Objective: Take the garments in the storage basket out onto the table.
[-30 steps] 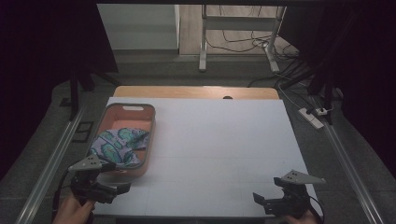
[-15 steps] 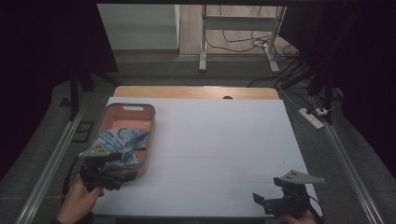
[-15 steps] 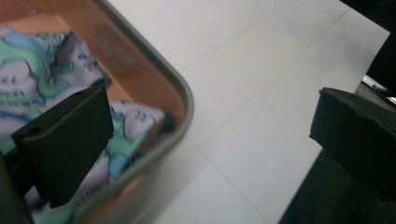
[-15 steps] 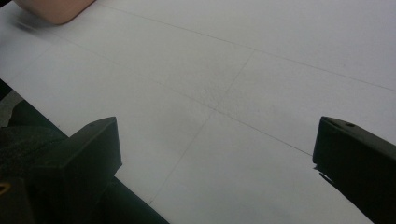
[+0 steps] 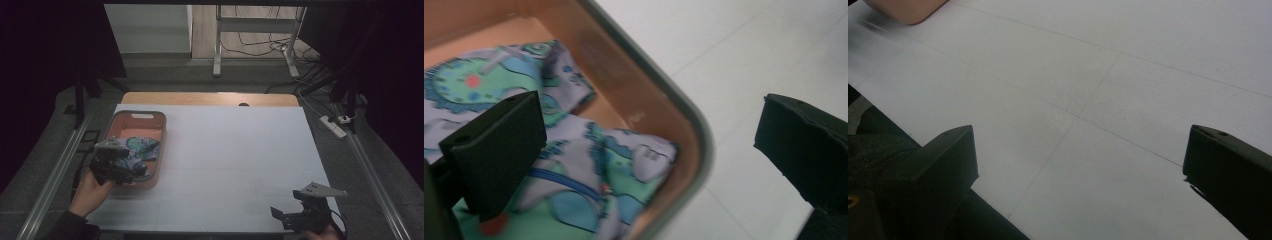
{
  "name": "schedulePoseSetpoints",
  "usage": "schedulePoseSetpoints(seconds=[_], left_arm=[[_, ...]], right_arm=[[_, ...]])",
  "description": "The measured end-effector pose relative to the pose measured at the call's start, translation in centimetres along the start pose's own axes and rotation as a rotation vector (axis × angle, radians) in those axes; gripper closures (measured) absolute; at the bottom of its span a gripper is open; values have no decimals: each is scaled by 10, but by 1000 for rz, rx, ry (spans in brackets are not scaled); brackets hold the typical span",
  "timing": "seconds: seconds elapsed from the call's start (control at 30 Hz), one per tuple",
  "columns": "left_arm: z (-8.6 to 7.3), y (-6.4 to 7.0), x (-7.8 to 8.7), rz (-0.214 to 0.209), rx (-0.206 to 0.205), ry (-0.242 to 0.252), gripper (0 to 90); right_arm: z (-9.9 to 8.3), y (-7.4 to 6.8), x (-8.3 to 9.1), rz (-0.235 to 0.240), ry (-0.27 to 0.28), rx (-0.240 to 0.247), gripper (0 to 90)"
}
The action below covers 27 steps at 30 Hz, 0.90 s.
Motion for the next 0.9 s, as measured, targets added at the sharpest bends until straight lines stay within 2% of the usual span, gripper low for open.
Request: schedulePoseSetpoints(seconds=[0.1, 0.13, 0.23, 0.27, 0.33, 0.37, 0.4, 0.43, 0.47, 0.5, 0.53, 0.57, 0.6, 0.73, 0.77, 0.8, 0.83, 0.87, 0.9], left_arm=[[3, -7, -1, 2, -1, -14, 6], [5, -13, 0, 33, 1, -23, 7], [8, -21, 0, 57, -1, -32, 8], [9, -30, 1, 89, 2, -54, 7], [8, -40, 0, 100, 15, -85, 4], [8, -40, 0, 100, 15, -85, 4], [6, -50, -2, 115, 35, -121, 3], [6, -50, -2, 115, 35, -121, 1], [3, -60, -5, 120, 47, -144, 0], [3, -60, -5, 120, 47, -144, 0], [0, -68, -8, 110, 63, -159, 0], [0, -68, -8, 110, 63, -159, 0], [-3, -73, -11, 108, 74, -173, 0], [-4, -75, -16, 107, 57, -200, 0], [-5, -74, -19, 100, 49, -216, 0], [-6, -72, -26, 84, 34, -260, 0], [-6, -72, -26, 84, 34, -260, 0], [-10, -70, -35, 58, 17, -312, 0], [-12, -69, -38, 60, -4, -346, 0]], right_arm=[[0, 0, 0, -2, -3, 2, 12], [0, 0, 0, -2, -3, 3, 12], [0, 0, 0, -2, -5, 4, 12], [0, 0, -1, -2, -4, 2, 12], [0, 0, -1, -2, -4, 1, 12], [0, 0, -1, -2, -4, 1, 12], [0, 0, -1, -2, -5, 2, 12], [0, 0, -1, -2, -5, 2, 12], [0, 0, -1, -3, -7, 3, 12], [0, 0, -1, -3, -7, 3, 12], [0, 0, -1, -4, -10, 5, 12], [0, 0, -1, -4, -10, 5, 12], [0, 0, -1, -3, -9, 4, 12], [0, 0, -1, -3, -11, 4, 12], [0, 0, -1, -3, -11, 4, 12], [0, 0, -1, -3, -11, 3, 12], [0, 0, -1, -3, -11, 2, 12], [0, 0, -1, -4, -11, 3, 12], [0, 0, -1, -4, -11, 3, 12]])
Point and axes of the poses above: each handheld gripper's, and its own axes: x roughly backward along the jaws, z roughly out of its top, y roughly to its right, the point moved 3 cm from there along -x, roughly forward along the jaws, and after that the axes turned 9 degrees about z, right-handed, at the moved point
